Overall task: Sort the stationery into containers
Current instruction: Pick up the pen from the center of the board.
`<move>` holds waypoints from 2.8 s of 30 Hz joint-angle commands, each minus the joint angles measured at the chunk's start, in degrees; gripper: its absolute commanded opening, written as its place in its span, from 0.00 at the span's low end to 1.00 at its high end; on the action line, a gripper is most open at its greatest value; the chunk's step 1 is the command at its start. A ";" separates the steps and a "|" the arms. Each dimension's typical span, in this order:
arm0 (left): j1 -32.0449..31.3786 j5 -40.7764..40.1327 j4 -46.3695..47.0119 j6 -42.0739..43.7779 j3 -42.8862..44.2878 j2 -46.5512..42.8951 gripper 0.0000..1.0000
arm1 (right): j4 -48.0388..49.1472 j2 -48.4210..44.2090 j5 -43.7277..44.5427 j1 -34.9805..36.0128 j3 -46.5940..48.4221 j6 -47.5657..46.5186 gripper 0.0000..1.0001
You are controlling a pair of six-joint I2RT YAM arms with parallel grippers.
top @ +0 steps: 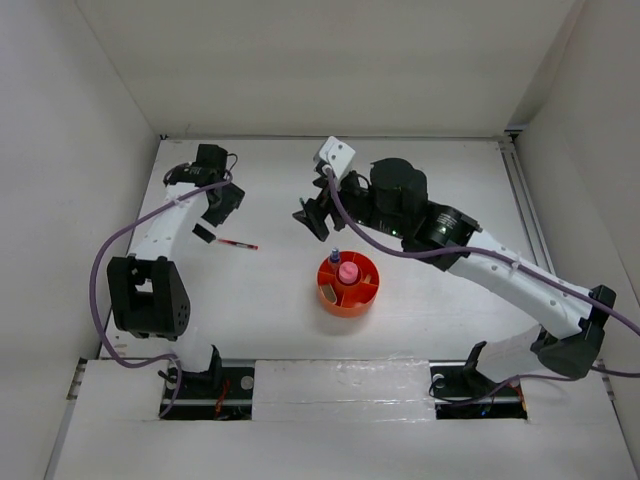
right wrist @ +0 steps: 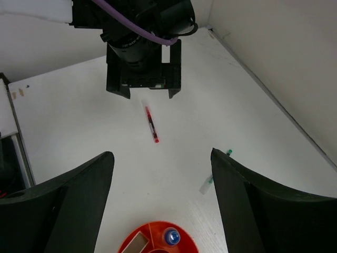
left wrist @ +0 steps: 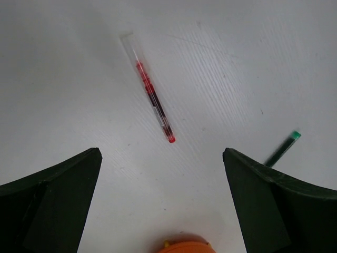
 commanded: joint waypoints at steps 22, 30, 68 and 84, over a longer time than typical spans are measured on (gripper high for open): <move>2.40 -3.59 -6.26 -5.42 6.30 9.11 1.00 | -5.18 0.91 -17.51 -12.43 0.23 5.38 0.80; 2.24 1.07 -2.49 -4.18 0.58 7.54 1.00 | -10.39 10.05 -18.65 -12.43 14.93 2.90 0.80; -1.99 1.16 2.35 -20.36 -6.11 17.54 0.86 | -7.83 -2.07 -15.13 -11.38 2.01 2.47 0.81; -1.99 1.78 4.55 -21.50 -11.03 17.64 0.33 | -7.83 -1.55 -15.13 -11.38 1.49 2.47 0.81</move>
